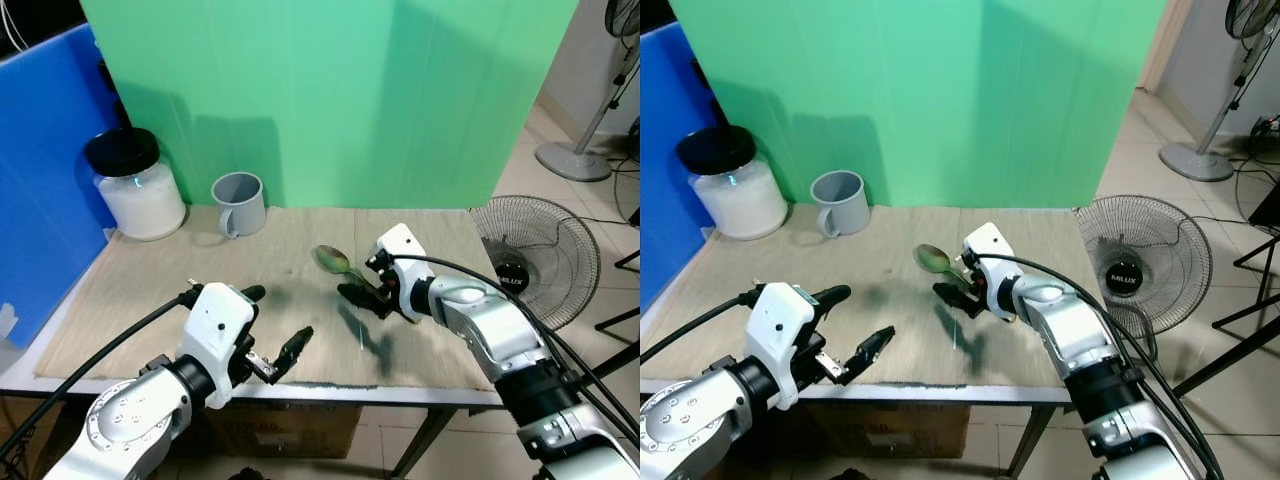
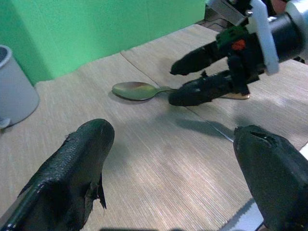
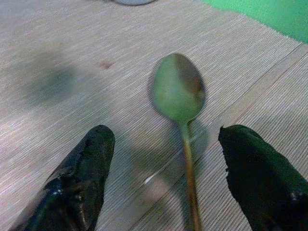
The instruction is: Setting the table
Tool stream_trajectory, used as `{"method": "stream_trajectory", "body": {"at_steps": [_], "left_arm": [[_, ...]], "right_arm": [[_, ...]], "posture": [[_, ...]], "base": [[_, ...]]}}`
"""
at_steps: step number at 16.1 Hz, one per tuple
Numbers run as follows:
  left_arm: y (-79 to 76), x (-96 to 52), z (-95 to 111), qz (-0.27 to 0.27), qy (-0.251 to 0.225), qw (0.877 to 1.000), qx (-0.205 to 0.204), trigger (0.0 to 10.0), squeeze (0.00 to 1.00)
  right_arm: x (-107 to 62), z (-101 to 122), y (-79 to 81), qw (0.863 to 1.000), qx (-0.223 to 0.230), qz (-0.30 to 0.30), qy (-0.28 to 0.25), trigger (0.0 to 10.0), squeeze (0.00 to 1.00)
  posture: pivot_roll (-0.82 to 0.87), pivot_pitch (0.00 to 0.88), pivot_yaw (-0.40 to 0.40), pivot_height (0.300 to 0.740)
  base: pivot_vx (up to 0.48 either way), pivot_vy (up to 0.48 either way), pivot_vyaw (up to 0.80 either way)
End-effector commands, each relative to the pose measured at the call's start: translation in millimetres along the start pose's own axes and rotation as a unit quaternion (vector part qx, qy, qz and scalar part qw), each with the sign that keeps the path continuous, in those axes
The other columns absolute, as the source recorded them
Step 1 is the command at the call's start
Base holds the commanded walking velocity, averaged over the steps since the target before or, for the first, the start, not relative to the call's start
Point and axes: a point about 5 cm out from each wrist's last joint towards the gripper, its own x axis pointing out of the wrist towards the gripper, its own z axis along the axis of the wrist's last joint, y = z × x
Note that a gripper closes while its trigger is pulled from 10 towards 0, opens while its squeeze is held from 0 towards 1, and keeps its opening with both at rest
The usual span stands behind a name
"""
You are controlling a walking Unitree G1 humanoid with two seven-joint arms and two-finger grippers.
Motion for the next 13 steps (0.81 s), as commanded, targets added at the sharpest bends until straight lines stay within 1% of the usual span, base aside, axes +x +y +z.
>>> {"method": "stream_trajectory", "body": {"at_steps": [1, 6, 13], "left_arm": [[-0.4, 0.6, -1, -0.007, 0.004, 1.000, 0.003, 10.0, 0.00], [-3.0, 0.8, -1, -0.015, 0.002, 1.000, 0.000, 10.0, 0.00], [-5.8, 1.7, -1, -0.023, 0.003, 1.000, -0.003, 10.0, 0.00]], "right_arm": [[-1.2, 5, -5.1, 1.000, 0.002, -0.009, -0.012, 0.0, 0.00], [4.6, 0, -9.3, 1.000, 0.013, -0.009, 0.000, 0.0, 0.00], [7.3, -8, -14.8, 1.000, 0.012, -0.002, 0.023, 0.0, 0.00]], "posture": [[-0.05, 0.000, 0.022, 0.740], [-0.05, 0.000, 0.019, 0.740], [-0.05, 0.000, 0.014, 0.740]], "base": [[0.000, 0.000, 0.00], [0.000, 0.000, 0.00], [0.000, 0.000, 0.00]]}}
